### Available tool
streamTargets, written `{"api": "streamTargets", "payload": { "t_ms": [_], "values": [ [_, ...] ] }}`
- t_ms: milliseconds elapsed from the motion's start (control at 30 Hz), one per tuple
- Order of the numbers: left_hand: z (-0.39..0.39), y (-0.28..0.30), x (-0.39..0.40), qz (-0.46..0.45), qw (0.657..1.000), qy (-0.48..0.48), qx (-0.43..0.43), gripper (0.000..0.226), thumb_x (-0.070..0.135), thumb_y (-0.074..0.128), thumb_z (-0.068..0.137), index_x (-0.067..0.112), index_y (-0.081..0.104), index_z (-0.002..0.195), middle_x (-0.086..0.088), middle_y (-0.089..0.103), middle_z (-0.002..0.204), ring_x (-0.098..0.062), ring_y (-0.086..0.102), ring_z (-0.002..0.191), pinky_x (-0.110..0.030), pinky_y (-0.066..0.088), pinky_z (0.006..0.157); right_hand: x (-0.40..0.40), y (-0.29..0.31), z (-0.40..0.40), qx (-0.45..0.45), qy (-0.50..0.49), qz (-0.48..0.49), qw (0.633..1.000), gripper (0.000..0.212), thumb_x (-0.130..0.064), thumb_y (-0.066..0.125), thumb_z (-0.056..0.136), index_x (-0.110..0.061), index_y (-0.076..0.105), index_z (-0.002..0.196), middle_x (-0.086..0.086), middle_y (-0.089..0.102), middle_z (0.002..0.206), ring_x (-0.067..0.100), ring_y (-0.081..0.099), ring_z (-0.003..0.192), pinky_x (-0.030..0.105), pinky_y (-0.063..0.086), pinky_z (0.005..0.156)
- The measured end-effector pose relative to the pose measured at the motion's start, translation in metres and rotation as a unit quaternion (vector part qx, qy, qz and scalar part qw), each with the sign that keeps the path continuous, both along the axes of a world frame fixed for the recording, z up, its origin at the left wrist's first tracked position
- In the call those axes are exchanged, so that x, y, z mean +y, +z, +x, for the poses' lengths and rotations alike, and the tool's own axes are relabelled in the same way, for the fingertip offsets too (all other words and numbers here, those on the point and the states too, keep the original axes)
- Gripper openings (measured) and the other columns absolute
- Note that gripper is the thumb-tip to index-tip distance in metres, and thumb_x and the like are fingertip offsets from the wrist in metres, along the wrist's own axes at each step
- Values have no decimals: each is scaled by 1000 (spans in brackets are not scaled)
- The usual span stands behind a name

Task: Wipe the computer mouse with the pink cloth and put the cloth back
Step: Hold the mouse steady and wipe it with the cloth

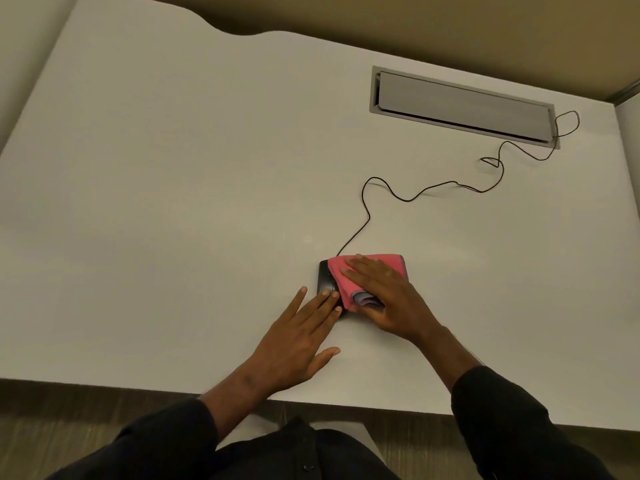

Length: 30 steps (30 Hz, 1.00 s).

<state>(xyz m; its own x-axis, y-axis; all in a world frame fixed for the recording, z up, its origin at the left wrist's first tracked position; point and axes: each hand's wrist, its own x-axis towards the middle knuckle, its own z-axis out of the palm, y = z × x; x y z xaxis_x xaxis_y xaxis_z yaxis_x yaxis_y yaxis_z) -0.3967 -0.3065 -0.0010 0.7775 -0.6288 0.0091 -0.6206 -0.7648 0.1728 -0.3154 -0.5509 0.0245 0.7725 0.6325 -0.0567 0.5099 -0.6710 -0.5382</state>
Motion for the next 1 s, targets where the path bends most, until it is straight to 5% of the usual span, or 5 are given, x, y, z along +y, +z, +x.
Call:
{"api": "streamTargets", "payload": {
  "t_ms": [133, 300, 533, 833, 1000],
  "values": [
    [1, -3, 2, 10, 1000, -11, -1, 69, 57, 29, 105, 9, 36, 154, -13, 29, 164, -27, 25, 154, -51, 17, 122, -3, -5, 4, -54, -3, 4, 999, 67, -1, 77, 78, -9, 52, 140, 11, 50, 145, 24, 43, 136, 47, 36, 111],
    [3, -1, 4, 21, 1000, -18, -7, 69, 57, 32, 104, 9, 39, 153, -13, 32, 163, -26, 27, 152, -51, 17, 121, -3, -3, 14, -139, -12, -30, 990, 64, 10, 83, 67, -2, 64, 127, 18, 62, 131, 38, 60, 120, 51, 37, 103],
    [4, -1, 4, -6, 1000, -15, -19, 67, 54, 35, 104, 7, 42, 151, -15, 36, 161, -27, 30, 151, -48, 22, 120, 16, -2, 16, -128, 81, -34, 988, 66, -3, 80, 75, -11, 57, 136, 13, 56, 141, 34, 54, 128, 51, 43, 104],
    [1, -4, 5, -12, 1000, -16, -13, 68, 54, 38, 104, 6, 38, 153, -15, 30, 164, -28, 26, 153, -49, 26, 124, 14, -5, 36, -148, 52, -52, 986, 64, 0, 81, 73, -4, 59, 133, 18, 60, 134, 38, 58, 122, 54, 34, 107],
    [2, -5, 6, -22, 1000, -16, -15, 68, 53, 43, 104, 6, 42, 152, -16, 35, 161, -29, 30, 151, -50, 32, 121, 24, -3, 22, -100, 45, -43, 993, 57, -9, 76, 81, -7, 58, 135, 15, 57, 138, 34, 55, 127, 58, 42, 106]
  ]
}}
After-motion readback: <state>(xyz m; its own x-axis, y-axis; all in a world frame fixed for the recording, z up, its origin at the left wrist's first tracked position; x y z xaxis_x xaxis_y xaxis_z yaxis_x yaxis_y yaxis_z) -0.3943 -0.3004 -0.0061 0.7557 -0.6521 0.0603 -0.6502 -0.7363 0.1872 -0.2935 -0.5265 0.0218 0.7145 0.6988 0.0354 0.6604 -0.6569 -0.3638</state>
